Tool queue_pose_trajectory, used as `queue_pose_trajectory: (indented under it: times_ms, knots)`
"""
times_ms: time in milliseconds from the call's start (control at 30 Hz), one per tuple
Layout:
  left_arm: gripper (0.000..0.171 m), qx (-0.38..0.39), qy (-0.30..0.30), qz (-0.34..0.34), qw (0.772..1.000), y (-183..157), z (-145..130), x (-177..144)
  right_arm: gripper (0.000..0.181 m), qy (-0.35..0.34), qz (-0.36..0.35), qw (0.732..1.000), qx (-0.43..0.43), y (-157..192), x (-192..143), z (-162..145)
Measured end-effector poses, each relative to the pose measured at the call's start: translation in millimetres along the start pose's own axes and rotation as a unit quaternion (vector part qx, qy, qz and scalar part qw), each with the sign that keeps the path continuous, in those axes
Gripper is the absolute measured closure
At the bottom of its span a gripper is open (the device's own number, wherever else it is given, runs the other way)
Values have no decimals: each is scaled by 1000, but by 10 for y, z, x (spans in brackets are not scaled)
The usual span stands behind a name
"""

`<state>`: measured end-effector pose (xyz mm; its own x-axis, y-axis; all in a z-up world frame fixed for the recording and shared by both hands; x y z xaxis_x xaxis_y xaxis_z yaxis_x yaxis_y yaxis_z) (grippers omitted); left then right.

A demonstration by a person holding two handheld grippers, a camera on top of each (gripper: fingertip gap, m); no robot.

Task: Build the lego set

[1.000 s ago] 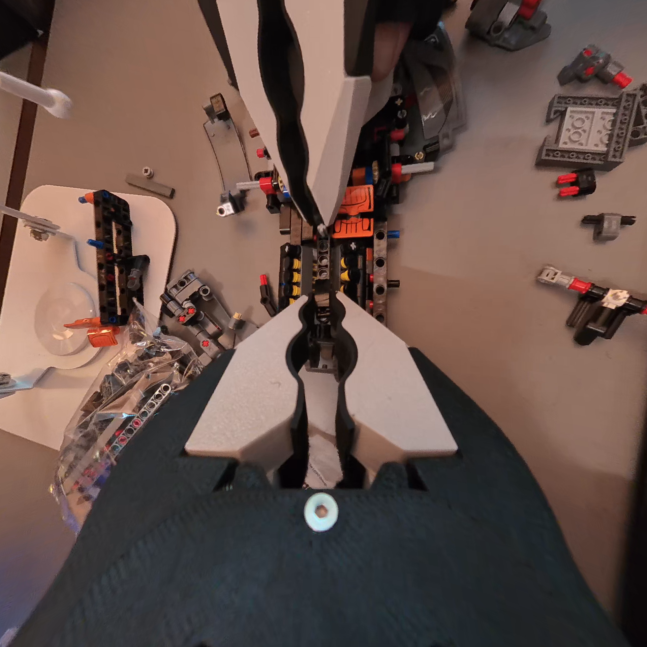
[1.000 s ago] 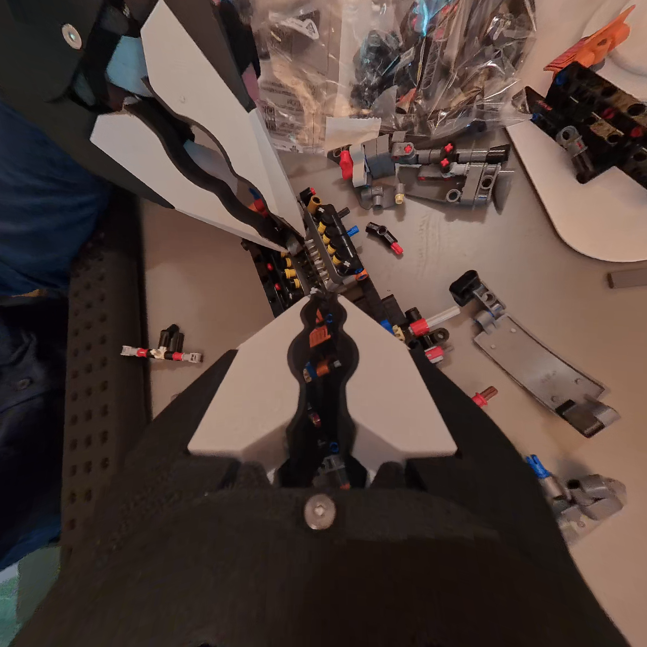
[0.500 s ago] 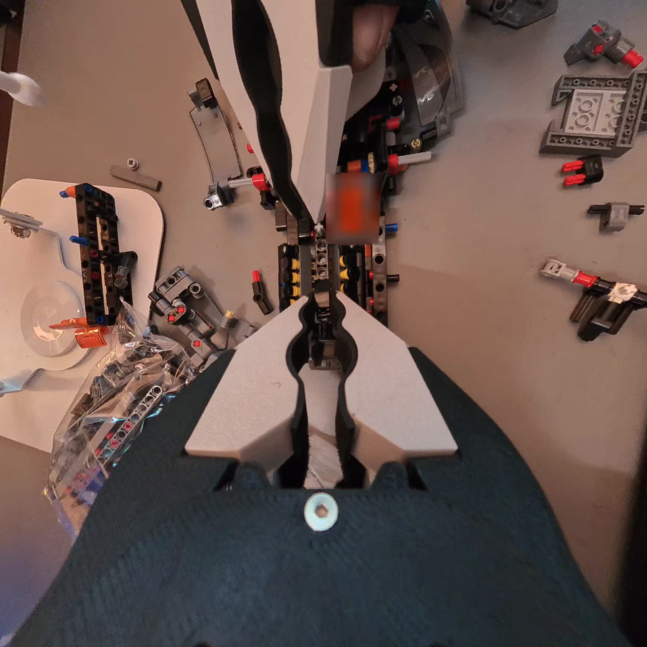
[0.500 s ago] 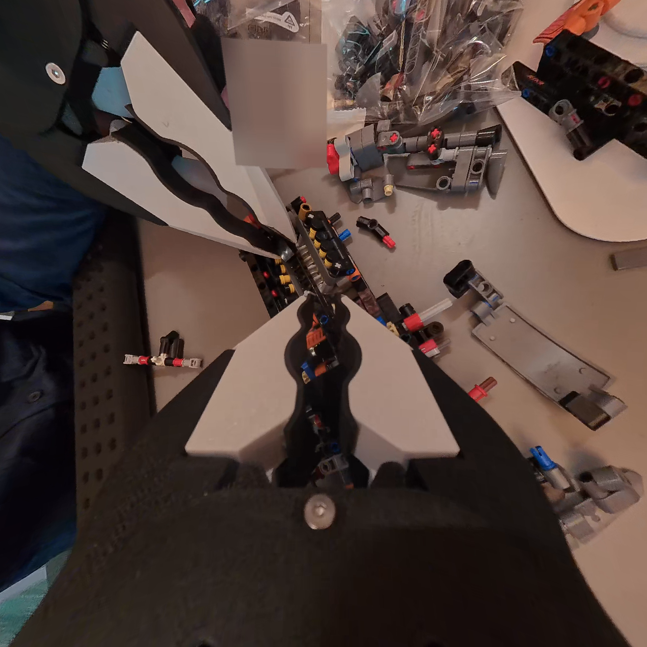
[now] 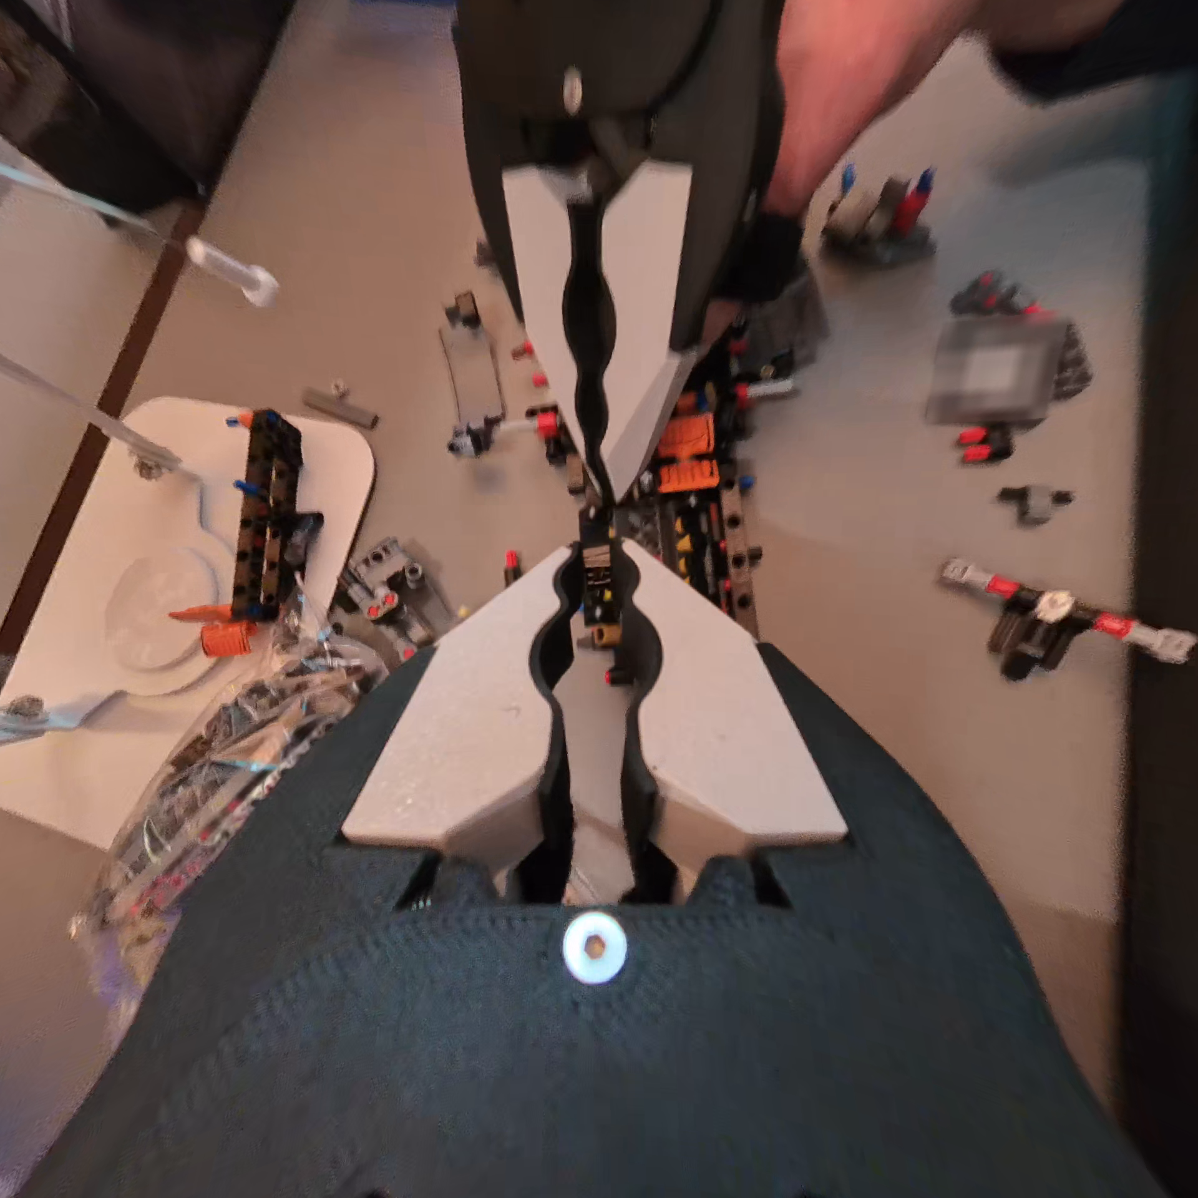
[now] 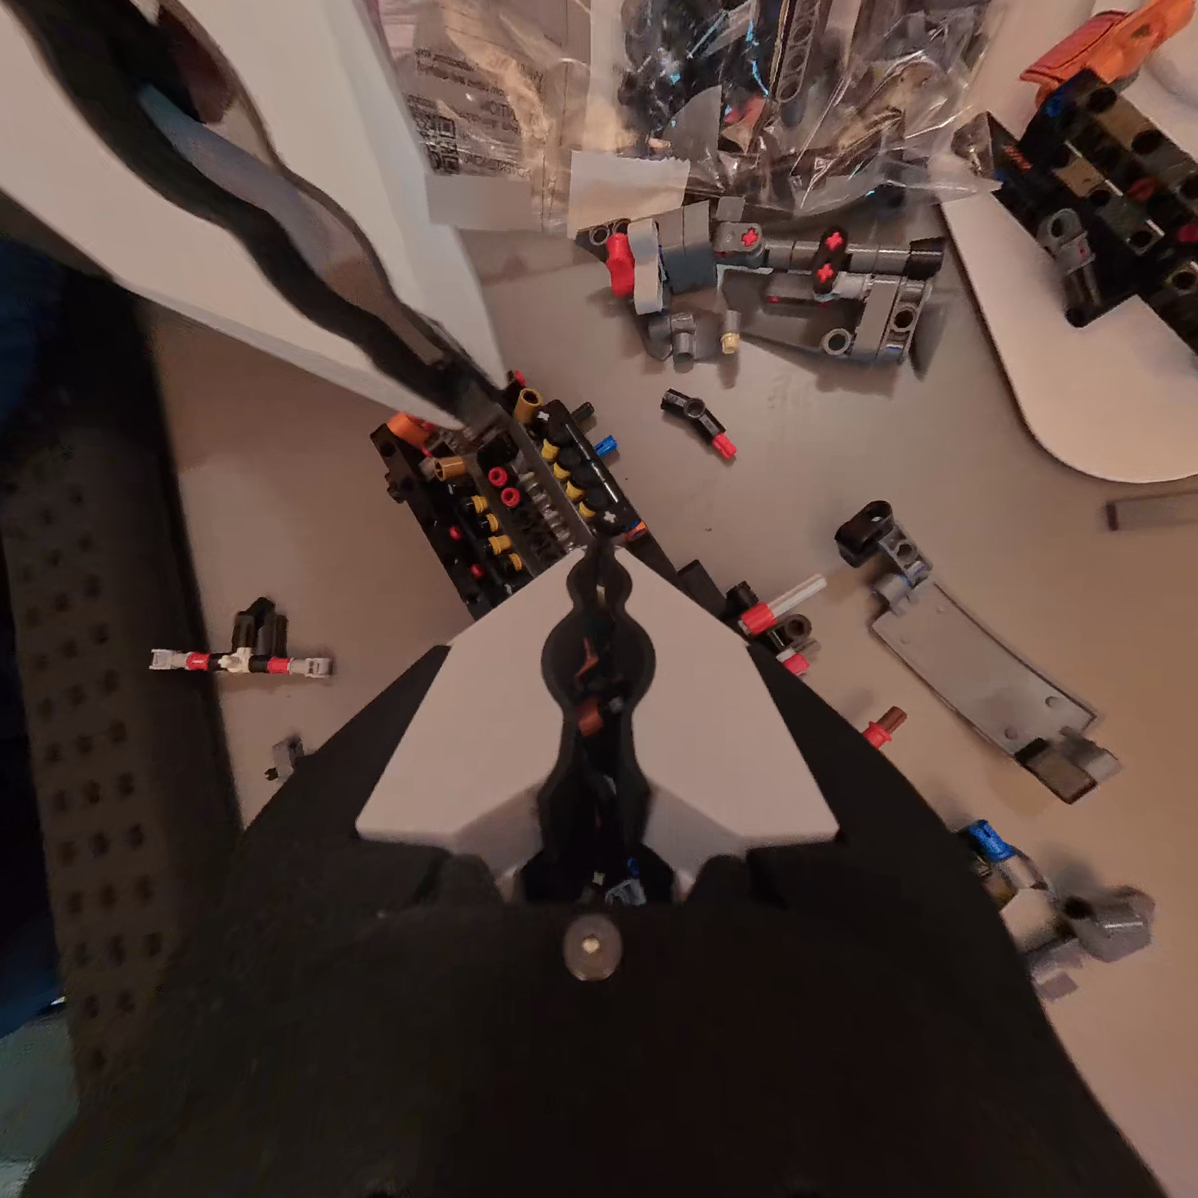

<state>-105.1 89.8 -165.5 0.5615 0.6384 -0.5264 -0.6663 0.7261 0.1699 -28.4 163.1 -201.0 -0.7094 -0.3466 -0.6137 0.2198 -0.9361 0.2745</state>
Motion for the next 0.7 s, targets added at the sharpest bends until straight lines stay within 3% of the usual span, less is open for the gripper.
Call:
queue_pose_trajectory:
  times_ms: [67,133,233,433,700]
  knots:
    - [166,2,49,-4,999,-15,-132,82,172,-16,9,1000,16,-15,-71,17]
    - [166,-4,43,-26,999,-69,-107,139,169,-36,25,999,17,7,-139,48]
    - [166,-13,84,-42,995,-126,-217,127,169,-15,22,1000,11,9,-109,-19]
    - [160,-37,92,-54,994,-152,-256,153,173,-6,29,1000,4,41,-75,-16]
    - [165,-58,86,-73,992,-169,-270,181,173,4,33,999,12,57,-50,-27]
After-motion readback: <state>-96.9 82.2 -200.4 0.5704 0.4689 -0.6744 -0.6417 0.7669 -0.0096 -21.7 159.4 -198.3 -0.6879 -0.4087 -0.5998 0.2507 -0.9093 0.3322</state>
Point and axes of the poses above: each gripper's, where its closed fingertips meet, x out along the fingers, z out of its top, y = z × x across the jaws, the point moved 6 cm from there along -x, back along the fingers, and after that the axes turned 13 degrees about -y, right-handed, at the moved point
